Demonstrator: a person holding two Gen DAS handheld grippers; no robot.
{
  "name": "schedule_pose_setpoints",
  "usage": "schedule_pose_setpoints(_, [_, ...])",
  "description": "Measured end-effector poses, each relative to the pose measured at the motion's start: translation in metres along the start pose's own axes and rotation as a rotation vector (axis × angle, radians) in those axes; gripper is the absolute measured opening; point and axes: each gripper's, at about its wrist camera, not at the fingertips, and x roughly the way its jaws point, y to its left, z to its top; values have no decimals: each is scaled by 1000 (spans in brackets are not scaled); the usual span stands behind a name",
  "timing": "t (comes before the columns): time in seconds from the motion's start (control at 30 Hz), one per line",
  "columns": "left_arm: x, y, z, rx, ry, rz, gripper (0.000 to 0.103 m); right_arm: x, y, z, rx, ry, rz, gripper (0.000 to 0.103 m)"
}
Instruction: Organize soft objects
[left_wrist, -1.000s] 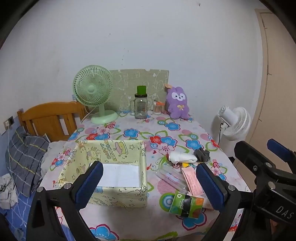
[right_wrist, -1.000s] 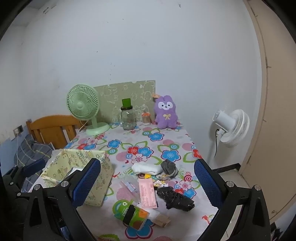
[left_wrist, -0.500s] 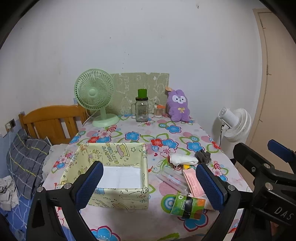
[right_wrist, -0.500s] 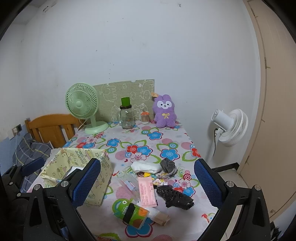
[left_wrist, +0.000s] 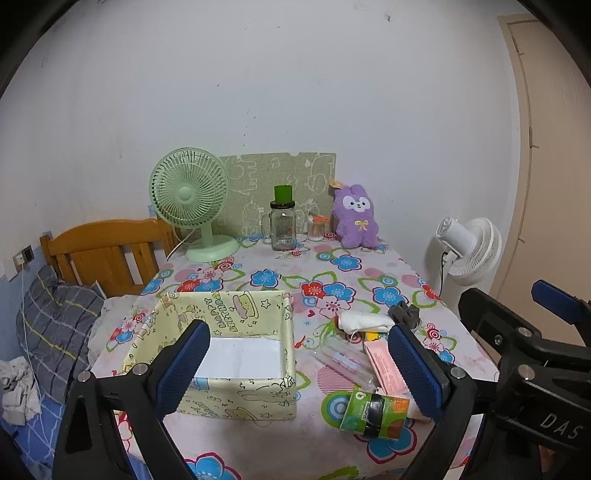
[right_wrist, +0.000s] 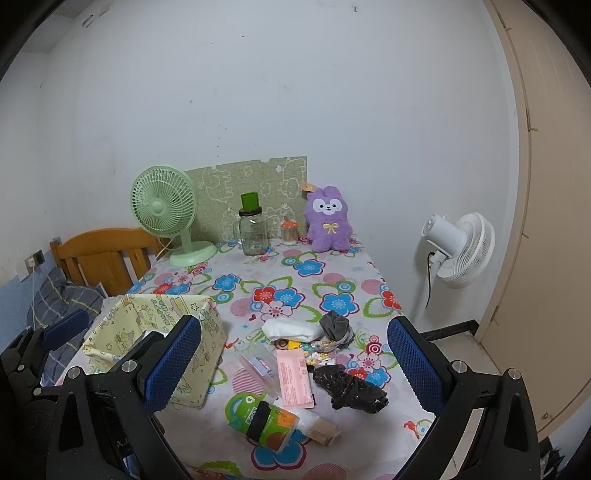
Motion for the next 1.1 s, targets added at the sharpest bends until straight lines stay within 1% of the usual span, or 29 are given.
schedule_pose_setpoints(0.3, [1,-3,1,1,15,-6,98,-3,-3,-1,8,0,5,102])
schedule_pose_setpoints(0.5, [3,-4,2,-1,27,6,98,-3,-3,-1,6,0,-3,102])
schedule_pose_setpoints(0.7, [3,-3,2,-12,36,-6,98,-4,-2,1,7,-2,-2,102])
schedule_pose_setpoints(0.87, [1,-2,0,-11,23,6,98,-3,-2,2,8,1,1,102])
schedule_pose_setpoints(1.1, [1,-2,-7,-32,5,-6,98,-1,-1,-1,2,5,13,102])
